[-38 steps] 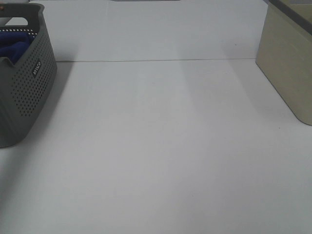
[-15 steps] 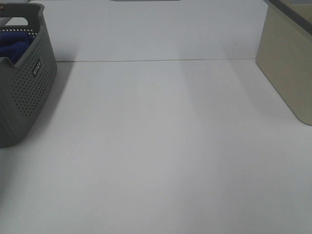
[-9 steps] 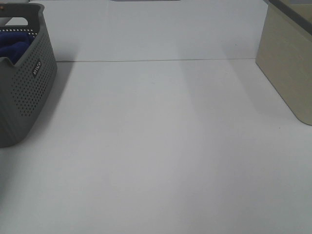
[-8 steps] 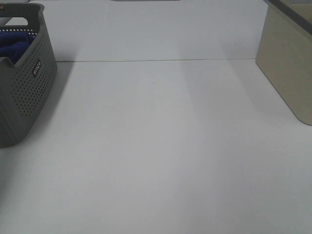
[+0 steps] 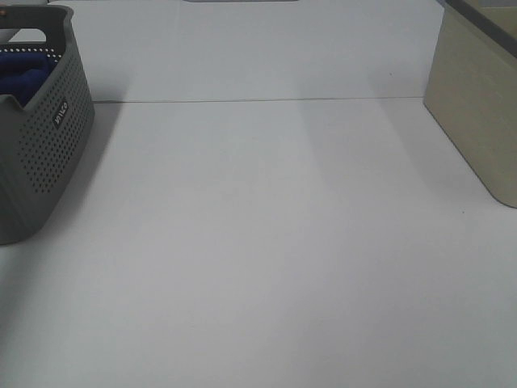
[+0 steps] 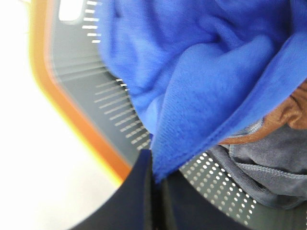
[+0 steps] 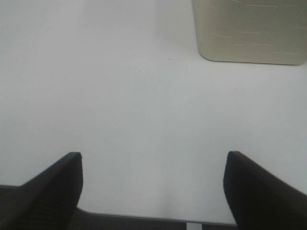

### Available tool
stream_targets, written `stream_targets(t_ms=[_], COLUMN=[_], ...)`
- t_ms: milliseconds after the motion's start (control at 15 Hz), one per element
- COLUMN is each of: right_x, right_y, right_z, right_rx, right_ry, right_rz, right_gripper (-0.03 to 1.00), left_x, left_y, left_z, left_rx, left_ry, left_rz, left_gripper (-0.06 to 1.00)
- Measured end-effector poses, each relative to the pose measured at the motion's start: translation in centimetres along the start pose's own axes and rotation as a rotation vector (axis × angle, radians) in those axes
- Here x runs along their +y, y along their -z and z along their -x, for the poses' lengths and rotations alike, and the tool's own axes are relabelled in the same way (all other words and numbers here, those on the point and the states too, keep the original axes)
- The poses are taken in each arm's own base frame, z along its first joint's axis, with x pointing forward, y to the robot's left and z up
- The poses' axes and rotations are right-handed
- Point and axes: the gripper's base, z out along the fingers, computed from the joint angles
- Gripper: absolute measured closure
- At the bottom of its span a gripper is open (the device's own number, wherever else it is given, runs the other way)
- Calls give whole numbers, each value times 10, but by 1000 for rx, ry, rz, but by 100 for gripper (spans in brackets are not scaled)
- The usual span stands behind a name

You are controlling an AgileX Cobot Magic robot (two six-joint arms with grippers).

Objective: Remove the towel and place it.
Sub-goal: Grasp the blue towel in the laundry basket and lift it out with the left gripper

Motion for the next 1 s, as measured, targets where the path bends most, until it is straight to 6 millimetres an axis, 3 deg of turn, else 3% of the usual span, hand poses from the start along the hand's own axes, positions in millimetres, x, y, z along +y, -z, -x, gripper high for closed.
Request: stream_targets(t_ms=[67, 333, 400, 467, 533, 600, 733, 1000], right_x=[0, 0, 0, 0, 0, 2, 6, 27], right_y=[0, 0, 0, 0, 0, 0, 2, -1], right_z=[0, 0, 0, 0, 0, 1, 4, 30], right_rx=[0, 0, 0, 0, 0, -5, -34, -154], right_ry=[0, 0, 0, 0, 0, -8, 5, 134], right_rz=[0, 0, 0, 0, 0, 19, 61, 321], right_gripper=[18, 18, 18, 18, 18, 18, 18, 19], left_x=[2, 11, 11, 10, 10, 2, -11, -39], left_y=[13, 102, 134, 150, 150, 182, 216, 259], left_z=[-1, -13, -16, -16, -16, -9, 7, 36], left_rx=[-18, -162, -226, -259, -259, -343, -464, -662], left_ry=[27, 150, 168, 167, 167, 143, 97, 9], left_rz=[18, 149, 206, 242, 242, 304, 357, 383], left_gripper=[94, 94, 94, 94, 94, 94, 94, 94])
